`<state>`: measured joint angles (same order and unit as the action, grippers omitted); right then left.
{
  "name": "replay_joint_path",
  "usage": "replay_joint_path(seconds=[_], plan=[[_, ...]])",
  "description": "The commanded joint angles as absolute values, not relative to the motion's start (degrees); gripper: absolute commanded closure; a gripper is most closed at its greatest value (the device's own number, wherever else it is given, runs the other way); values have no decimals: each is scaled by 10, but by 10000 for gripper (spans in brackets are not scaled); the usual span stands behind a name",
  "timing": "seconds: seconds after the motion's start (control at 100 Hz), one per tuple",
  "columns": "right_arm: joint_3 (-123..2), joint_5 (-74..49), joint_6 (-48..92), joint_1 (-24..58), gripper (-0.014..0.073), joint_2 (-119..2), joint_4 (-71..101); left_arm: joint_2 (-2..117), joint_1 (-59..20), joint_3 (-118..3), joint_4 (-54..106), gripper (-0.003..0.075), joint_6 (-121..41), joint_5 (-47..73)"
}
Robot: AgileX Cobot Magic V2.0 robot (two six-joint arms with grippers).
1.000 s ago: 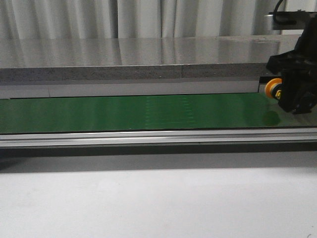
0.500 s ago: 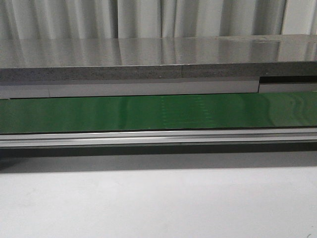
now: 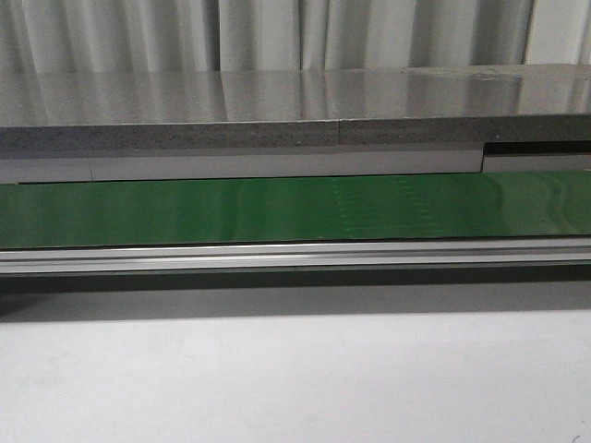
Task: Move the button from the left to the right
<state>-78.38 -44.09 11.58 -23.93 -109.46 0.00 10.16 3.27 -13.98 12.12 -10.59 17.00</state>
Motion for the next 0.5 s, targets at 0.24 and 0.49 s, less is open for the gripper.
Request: replay_joint_path(seconds=[0.24,0.49], plan=[[-801,-425,120,-242,320,-1085,-6,107,29,-154,128,741,-103,127],[-801,-425,108,-242,32,-1085,-6,107,29,-154,128,741,-103,127]])
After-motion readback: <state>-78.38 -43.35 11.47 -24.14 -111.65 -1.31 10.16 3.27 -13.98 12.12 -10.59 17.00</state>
